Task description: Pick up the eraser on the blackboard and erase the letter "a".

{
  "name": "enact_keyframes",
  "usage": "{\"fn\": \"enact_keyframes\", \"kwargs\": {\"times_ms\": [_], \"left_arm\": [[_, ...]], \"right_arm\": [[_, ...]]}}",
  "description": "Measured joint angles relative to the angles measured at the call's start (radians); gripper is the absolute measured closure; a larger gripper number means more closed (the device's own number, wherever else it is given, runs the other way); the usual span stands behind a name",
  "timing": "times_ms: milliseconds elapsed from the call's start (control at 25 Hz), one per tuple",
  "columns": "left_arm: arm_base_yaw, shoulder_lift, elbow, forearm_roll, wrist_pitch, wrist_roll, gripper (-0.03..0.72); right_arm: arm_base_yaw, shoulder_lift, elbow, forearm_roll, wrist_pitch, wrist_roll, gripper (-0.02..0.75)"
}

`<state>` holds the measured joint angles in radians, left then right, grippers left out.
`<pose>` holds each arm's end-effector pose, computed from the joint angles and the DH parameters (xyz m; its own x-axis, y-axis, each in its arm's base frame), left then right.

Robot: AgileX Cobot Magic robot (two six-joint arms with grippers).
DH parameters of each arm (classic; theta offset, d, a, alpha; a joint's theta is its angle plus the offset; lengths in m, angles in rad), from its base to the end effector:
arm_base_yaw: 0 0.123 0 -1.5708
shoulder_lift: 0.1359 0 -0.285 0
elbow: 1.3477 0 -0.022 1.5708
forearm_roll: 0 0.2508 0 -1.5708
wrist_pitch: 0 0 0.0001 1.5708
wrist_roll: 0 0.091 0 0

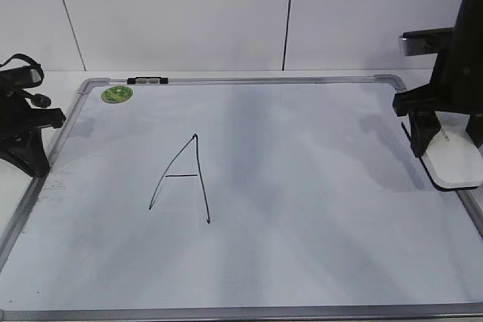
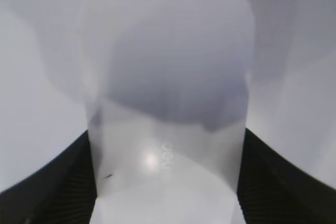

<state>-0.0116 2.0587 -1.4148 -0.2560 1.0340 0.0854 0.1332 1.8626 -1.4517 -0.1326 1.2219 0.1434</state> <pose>0.3902 -0.0243 0.1517 -0.9993 -0.0349 0.0156 -0.0375 0.9754 -0.2171 0.3637 0.0373 0.2331 -0.9985 -0.0360 -0.0400 -0.0309 0.9922 -0.1209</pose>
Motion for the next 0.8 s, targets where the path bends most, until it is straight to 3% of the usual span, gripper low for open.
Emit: {"fn": "enact_keyframes", "kwargs": {"times_ms": [800], "left_arm": [[0.000, 0.000, 0.000, -0.002, 0.000, 0.000, 0.673]], "right_arm": [[-0.055, 0.076, 0.004, 0.048, -0.004, -0.029, 0.200]]}}
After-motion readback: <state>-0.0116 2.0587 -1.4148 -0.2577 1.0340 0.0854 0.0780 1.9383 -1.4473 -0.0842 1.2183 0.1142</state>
